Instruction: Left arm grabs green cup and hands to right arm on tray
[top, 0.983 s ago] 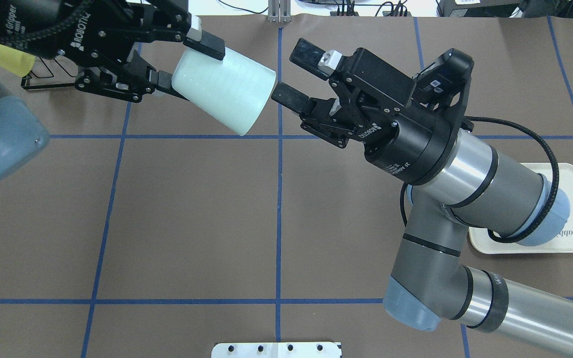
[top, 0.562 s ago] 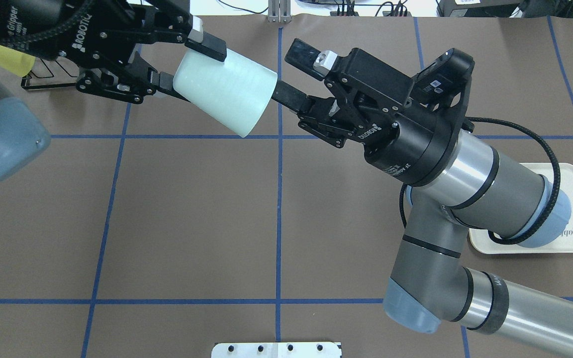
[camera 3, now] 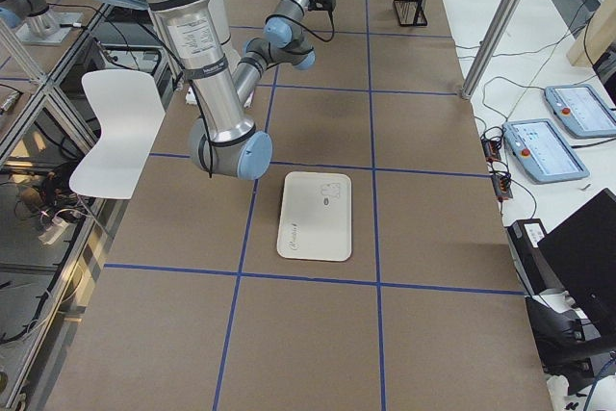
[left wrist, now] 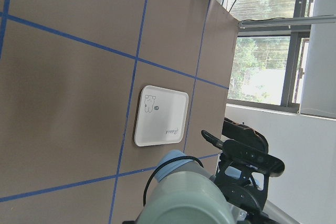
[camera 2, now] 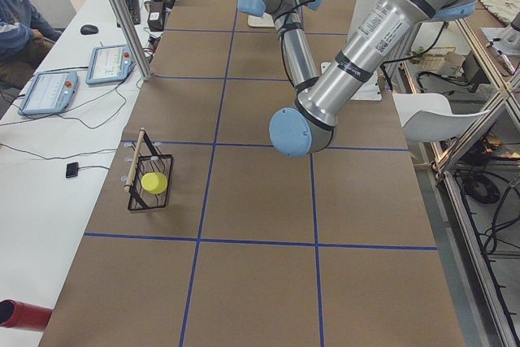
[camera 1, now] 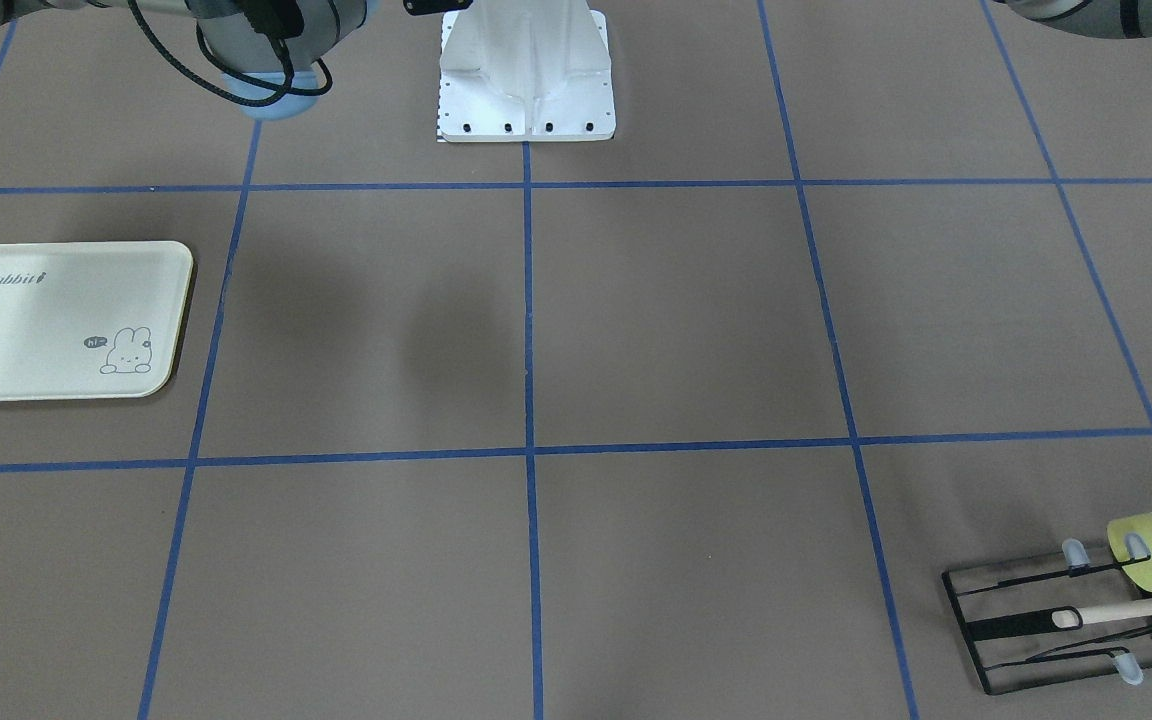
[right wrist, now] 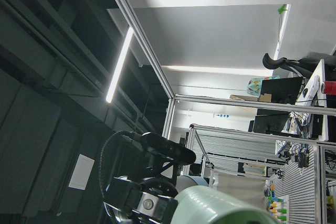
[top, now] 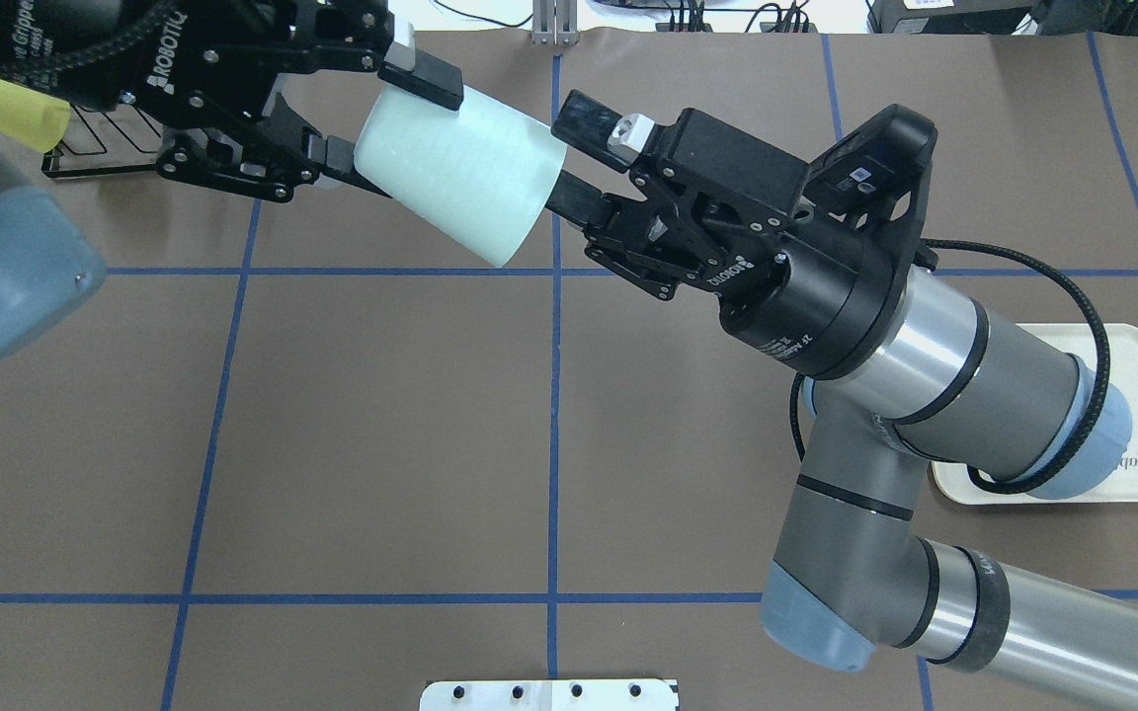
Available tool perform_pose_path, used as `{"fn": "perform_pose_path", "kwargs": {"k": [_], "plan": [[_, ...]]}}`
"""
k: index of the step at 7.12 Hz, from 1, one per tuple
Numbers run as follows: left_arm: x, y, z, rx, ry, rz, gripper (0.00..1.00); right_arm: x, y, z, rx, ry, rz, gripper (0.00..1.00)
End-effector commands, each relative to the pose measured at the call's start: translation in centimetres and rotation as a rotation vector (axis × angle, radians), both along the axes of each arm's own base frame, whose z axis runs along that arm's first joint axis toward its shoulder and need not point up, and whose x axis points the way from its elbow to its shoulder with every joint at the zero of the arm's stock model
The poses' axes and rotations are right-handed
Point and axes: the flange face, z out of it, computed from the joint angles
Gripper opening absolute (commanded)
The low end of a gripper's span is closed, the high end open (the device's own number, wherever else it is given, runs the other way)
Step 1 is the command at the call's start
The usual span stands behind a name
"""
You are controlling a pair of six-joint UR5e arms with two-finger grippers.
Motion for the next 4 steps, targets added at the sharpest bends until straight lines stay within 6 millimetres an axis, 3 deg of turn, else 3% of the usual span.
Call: {"fn": "perform_pose_path", "kwargs": {"k": [1, 4], "plan": [[0.26, 0.06, -0.02, -0.002, 0.0, 0.005, 0.0, -0.02, 0.19, -0.07, 0.001, -0.003, -0.005, 0.69], [0.74, 0.08, -0.01, -0.005, -0.002, 0.013, 0.0, 0.01, 0.58, -0.18, 0.003, -0.009, -0.013, 0.47]]}}
